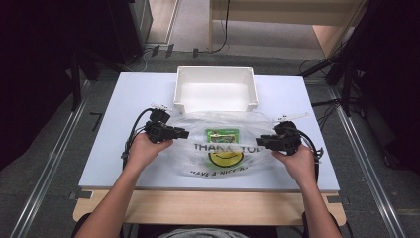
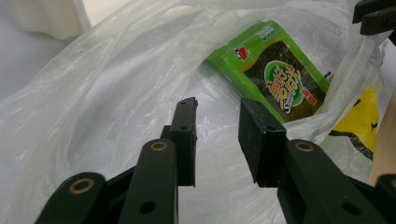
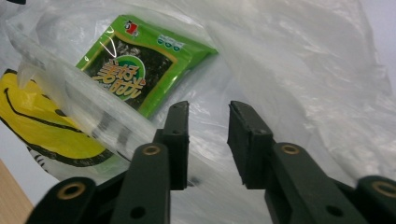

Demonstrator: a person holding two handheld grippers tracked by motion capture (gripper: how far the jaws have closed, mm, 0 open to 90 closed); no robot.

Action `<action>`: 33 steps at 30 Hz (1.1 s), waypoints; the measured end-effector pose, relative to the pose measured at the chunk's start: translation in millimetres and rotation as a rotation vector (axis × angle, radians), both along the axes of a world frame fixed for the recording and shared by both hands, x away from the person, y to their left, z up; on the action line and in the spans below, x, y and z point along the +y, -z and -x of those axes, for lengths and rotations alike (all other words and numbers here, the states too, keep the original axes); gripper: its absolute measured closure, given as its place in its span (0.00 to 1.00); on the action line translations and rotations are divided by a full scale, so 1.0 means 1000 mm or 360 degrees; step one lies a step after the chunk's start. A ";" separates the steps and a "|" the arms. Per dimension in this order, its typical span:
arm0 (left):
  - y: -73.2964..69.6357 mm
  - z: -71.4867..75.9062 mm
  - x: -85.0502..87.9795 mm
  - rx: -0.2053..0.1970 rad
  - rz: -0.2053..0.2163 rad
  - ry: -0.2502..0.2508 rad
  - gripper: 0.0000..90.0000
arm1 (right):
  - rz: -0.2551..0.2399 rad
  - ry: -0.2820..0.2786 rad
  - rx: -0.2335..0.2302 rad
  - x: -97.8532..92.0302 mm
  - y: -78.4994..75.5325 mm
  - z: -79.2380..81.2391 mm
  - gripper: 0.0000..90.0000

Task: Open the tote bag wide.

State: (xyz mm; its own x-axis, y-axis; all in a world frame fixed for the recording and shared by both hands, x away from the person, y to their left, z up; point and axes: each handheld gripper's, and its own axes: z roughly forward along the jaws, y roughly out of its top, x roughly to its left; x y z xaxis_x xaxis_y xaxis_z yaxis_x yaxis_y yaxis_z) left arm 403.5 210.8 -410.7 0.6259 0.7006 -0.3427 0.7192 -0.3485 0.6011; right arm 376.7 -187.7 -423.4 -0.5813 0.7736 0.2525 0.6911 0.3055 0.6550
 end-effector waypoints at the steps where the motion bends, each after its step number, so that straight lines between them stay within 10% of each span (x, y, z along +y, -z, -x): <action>1: -0.001 -0.001 -0.001 0.0008 0.0002 0.0010 0.71 | -0.0005 0.0001 -0.0011 0.001 -0.001 0.000 0.76; 10: -0.004 -0.003 -0.014 0.0029 0.0002 0.0066 0.65 | -0.0054 -0.0027 -0.0023 0.007 -0.015 0.002 0.80; 21: -0.002 -0.007 -0.029 0.0027 0.0028 0.0079 0.97 | -0.0019 -0.0076 -0.0018 0.032 -0.024 -0.016 0.99; 33: 0.018 -0.008 -0.037 0.0048 -0.0018 0.0065 1.00 | -0.0060 -0.0143 -0.0028 0.071 -0.027 -0.049 1.00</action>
State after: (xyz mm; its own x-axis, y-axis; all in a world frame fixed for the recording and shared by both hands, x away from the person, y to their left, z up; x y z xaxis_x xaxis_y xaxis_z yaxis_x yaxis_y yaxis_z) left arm 411.3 174.0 -428.7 0.6433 0.6789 -0.3540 0.7222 -0.3846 0.5749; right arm 426.2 -117.1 -396.8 -0.6527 0.7081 0.2693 0.6501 0.3410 0.6790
